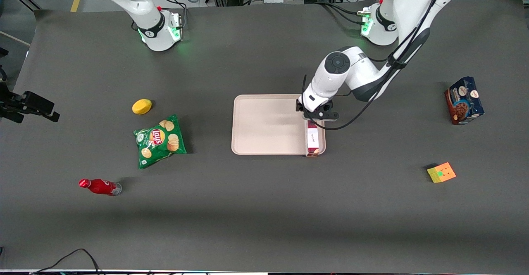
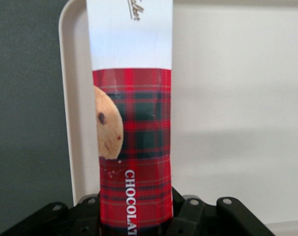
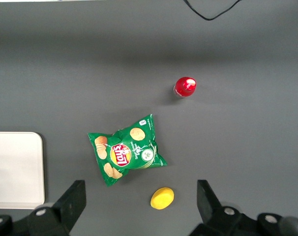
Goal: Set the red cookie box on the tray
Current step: 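Open the left gripper and raise it off the box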
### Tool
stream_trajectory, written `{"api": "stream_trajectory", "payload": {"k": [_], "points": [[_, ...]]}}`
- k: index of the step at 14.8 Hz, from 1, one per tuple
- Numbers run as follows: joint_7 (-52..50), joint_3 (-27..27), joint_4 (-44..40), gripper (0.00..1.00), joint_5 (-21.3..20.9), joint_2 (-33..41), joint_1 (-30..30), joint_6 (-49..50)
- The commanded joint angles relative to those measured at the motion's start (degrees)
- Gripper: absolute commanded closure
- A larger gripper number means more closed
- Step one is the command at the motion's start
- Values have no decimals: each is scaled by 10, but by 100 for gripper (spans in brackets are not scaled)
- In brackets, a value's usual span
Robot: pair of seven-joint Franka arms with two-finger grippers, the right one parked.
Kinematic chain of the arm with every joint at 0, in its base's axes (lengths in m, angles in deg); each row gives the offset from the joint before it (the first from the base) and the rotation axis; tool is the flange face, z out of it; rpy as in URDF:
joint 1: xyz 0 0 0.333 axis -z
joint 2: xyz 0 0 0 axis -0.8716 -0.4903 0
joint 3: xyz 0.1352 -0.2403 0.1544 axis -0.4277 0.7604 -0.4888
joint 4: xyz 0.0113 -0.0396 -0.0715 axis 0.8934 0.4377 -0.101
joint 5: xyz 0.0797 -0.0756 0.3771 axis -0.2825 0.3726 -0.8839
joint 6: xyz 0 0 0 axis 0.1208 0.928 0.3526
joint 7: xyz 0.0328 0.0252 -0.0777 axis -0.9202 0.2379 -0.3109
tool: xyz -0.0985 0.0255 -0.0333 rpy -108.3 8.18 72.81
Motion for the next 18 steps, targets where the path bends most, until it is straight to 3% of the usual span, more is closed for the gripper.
{"api": "stream_trajectory", "payload": {"k": [1, 2, 3, 4, 5, 6, 7, 16, 18], "points": [[-23, -4, 9, 74, -20, 7, 8, -2], [-23, -4, 10, 73, -20, 7, 9, -1], [-23, -4, 12, 64, -20, 7, 9, -1], [-23, -4, 12, 50, -20, 7, 9, -1], [-24, -4, 13, 21, -20, 7, 9, -1], [-24, -4, 12, 7, -20, 5, 8, -1], [-23, -4, 12, 0, -20, 5, 8, -1], [-16, -5, -5, 0, -20, 25, 3, 14], [8, 3, -55, 0, -20, 59, 5, 115]]}}
